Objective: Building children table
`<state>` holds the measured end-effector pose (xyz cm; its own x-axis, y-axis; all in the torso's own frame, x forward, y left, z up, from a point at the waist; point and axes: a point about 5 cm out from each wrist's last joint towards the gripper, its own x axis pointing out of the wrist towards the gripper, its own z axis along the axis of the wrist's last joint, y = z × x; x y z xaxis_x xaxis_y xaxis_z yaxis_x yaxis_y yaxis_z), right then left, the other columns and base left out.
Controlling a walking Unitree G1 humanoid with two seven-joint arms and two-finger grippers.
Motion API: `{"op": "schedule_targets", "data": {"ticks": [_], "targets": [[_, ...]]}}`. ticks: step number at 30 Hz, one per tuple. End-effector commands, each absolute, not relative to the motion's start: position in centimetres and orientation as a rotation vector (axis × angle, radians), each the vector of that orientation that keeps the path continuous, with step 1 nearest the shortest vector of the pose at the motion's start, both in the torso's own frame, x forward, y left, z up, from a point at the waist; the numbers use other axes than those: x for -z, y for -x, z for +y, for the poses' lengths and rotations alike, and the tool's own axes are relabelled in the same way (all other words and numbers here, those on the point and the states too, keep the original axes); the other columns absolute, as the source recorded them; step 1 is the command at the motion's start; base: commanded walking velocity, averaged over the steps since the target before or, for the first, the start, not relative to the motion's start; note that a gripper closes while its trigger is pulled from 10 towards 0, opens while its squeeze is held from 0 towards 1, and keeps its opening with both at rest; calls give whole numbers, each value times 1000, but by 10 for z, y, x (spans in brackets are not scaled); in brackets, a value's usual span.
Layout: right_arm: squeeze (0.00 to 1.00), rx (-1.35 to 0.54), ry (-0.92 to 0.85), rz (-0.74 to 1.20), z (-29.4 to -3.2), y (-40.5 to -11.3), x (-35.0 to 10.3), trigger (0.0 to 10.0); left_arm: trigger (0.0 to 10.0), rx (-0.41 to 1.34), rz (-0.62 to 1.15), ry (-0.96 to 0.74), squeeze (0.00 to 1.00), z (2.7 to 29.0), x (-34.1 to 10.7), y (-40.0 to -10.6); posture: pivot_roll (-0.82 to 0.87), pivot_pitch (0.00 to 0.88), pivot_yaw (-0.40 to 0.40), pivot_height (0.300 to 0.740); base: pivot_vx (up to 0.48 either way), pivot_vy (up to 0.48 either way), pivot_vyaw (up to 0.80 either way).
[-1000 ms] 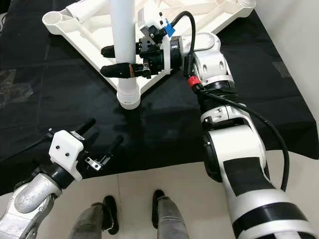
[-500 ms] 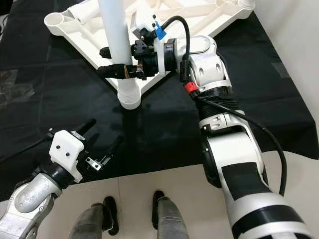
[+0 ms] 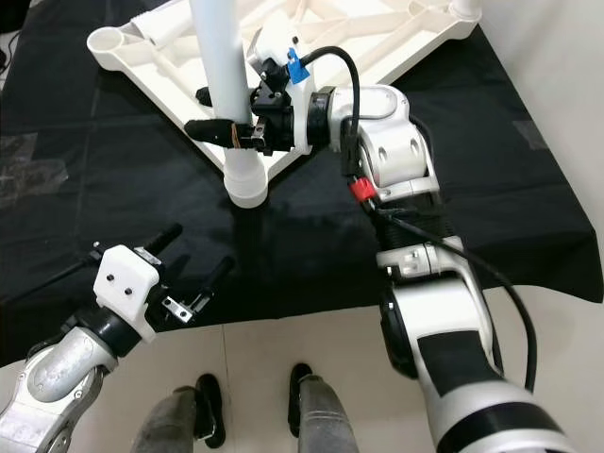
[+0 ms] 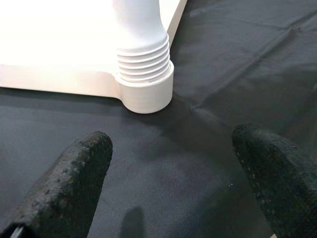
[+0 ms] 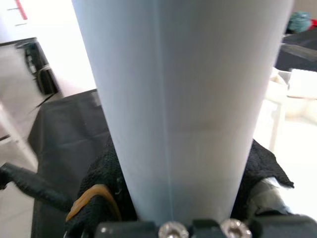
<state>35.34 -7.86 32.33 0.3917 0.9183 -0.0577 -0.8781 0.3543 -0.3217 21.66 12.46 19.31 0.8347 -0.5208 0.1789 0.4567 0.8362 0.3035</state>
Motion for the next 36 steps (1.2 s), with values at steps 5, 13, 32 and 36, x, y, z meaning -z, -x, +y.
{"op": "schedule_targets", "data": {"ticks": [5, 13, 32, 36], "targets": [[0, -498, 71, 69, -82, -332, -227, 10000, 10000, 537, -248, -251, 0, 124, -191, -212, 13, 407, -55, 740, 0, 0, 0], [0, -410, 24, 127, -59, -302, -195, 10000, 10000, 547, -250, -263, 0, 125, -188, -218, 21, 354, -24, 740, 0, 0, 0], [0, -855, 81, -120, -45, -320, -264, 10000, 10000, 529, -262, -277, 0, 124, -181, -232, 4, 297, -48, 740, 0, 0, 0], [0, -1156, 186, -221, -58, -320, -292, 10000, 10000, 546, -268, -263, 0, 121, -182, -232, 1, 328, -57, 740, 0, 0, 0]]}}
